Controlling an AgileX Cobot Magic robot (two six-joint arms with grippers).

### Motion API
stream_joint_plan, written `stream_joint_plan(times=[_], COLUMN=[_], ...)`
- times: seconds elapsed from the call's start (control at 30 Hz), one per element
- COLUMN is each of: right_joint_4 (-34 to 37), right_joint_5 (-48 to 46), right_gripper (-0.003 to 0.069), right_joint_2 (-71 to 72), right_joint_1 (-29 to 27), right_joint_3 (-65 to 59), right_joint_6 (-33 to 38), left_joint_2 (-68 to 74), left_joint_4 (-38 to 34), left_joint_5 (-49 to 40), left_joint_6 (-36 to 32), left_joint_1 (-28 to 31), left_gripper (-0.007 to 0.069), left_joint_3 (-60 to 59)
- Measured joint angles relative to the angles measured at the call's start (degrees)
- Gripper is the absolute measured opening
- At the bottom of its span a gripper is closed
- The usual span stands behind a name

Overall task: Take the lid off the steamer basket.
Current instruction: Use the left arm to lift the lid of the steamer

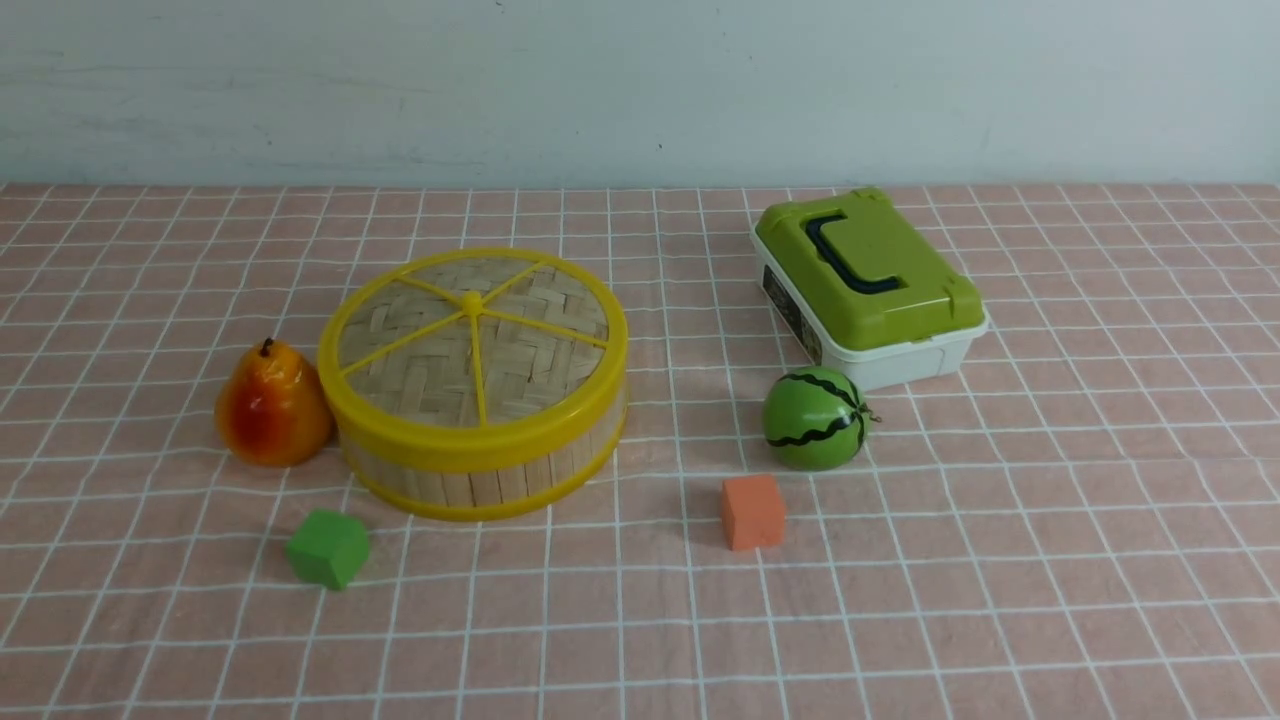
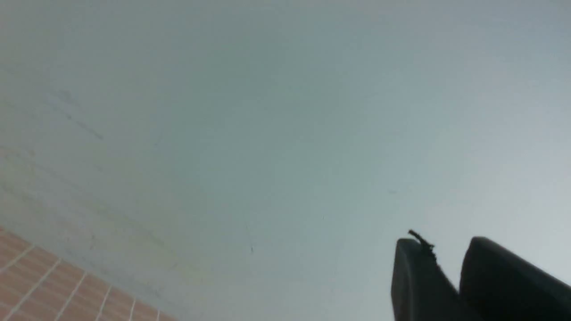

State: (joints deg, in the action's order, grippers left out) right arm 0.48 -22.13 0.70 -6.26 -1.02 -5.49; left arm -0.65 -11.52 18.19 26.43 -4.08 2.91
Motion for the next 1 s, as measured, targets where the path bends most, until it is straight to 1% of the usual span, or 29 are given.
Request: stream_joint_plan(times=[0.03,0.07,0.13,0.17,0.2,0.23,0.27,0.3,0.33,0.37,0.4,0.43,0.47,0.5,0.6,0.73,0.77,0.87,0.93,0.97,1.0], right_joint_4=[0.0,0.0,0.0,0.0,0.0,0.0,0.0,0.0,0.0,0.0,0.0,0.0,0.0,0.0,0.0,0.0,0.0,0.0,0.0,0.0,0.0], right_joint_5=[0.0,0.0,0.0,0.0,0.0,0.0,0.0,0.0,0.0,0.0,0.0,0.0,0.0,0.0,0.0,0.0,0.0,0.0,0.0,0.0,0.0], right_gripper=[0.0241,0.0241,0.0241,0.0241,0.0241,0.0241,0.0241,0.0241,0.0241,0.0241,0.0241,0.0241,0.0241,0.0241,0.0241,0.0241,0.0241,0.0241,0.0241,0.0241,0.0241], right_joint_2=[0.0,0.0,0.0,0.0,0.0,0.0,0.0,0.0,0.0,0.0,0.0,0.0,0.0,0.0,0.0,0.0,0.0,0.0,0.0,0.0,0.0], right_joint_1=[0.0,0.0,0.0,0.0,0.0,0.0,0.0,0.0,0.0,0.0,0.0,0.0,0.0,0.0,0.0,0.0,0.0,0.0,0.0,0.0,0.0], right_joint_3=[0.0,0.0,0.0,0.0,0.0,0.0,0.0,0.0,0.0,0.0,0.0,0.0,0.0,0.0,0.0,0.0,0.0,0.0,0.0,0.0,0.0], right_joint_6=[0.0,0.0,0.0,0.0,0.0,0.0,0.0,0.0,0.0,0.0,0.0,0.0,0.0,0.0,0.0,0.0,0.0,0.0,0.0,0.0,0.0], left_joint_2=[0.07,0.7,3.82,4.26,9.14,9.78,12.42,18.09,19.56,23.23,29.64,30.34,33.09,37.18,49.27,61.81,61.81,72.15,77.94,78.5,82.96], left_joint_4=[0.58,1.45,3.23,3.41,5.07,5.23,5.79,6.6,6.67,6.8,6.58,6.58,6.04,4.67,-2.88,-10.52,-10.78,-12.08,-11.13,-10.95,-8.4], left_joint_5=[-4.99,-7.62,-14.07,-14.76,-22.25,-22.25,-25.6,-33.39,-35.01,-38.59,-42.97,-43.94,-45.34,-48.78,-59.44,-68.7,-69.16,-76.01,-79.7,-80.37,-82.48], left_joint_6=[-0.83,-1.58,-3.75,-3.94,-6.19,-6.19,-7.18,-9.6,-10.17,-11.78,-14.63,-15.34,-16.47,-19.01,-24.36,-26.79,-26.93,-27.26,-26.43,-26.43,-25.38], left_joint_1=[0.0,0.0,0.0,0.0,0.0,0.0,0.0,0.0,0.0,0.0,0.0,0.0,0.0,0.0,0.0,-0.02,-0.02,-1.19,-3.37,-3.95,-6.27], left_gripper=[0.0021,-0.0012,-0.0013,-0.0013,-0.0013,-0.0013,-0.0013,-0.0013,-0.0013,-0.0013,-0.0013,-0.0013,-0.0013,-0.0013,-0.0013,-0.0013,-0.0013,-0.0013,-0.0013,-0.0013,-0.0013], left_joint_3=[2.95,5.14,11.33,12.65,18.83,19.54,21.71,28.2,29.6,32.94,38.28,38.84,41.03,44.32,54.83,65.93,65.93,75.95,82.09,82.7,87.0])
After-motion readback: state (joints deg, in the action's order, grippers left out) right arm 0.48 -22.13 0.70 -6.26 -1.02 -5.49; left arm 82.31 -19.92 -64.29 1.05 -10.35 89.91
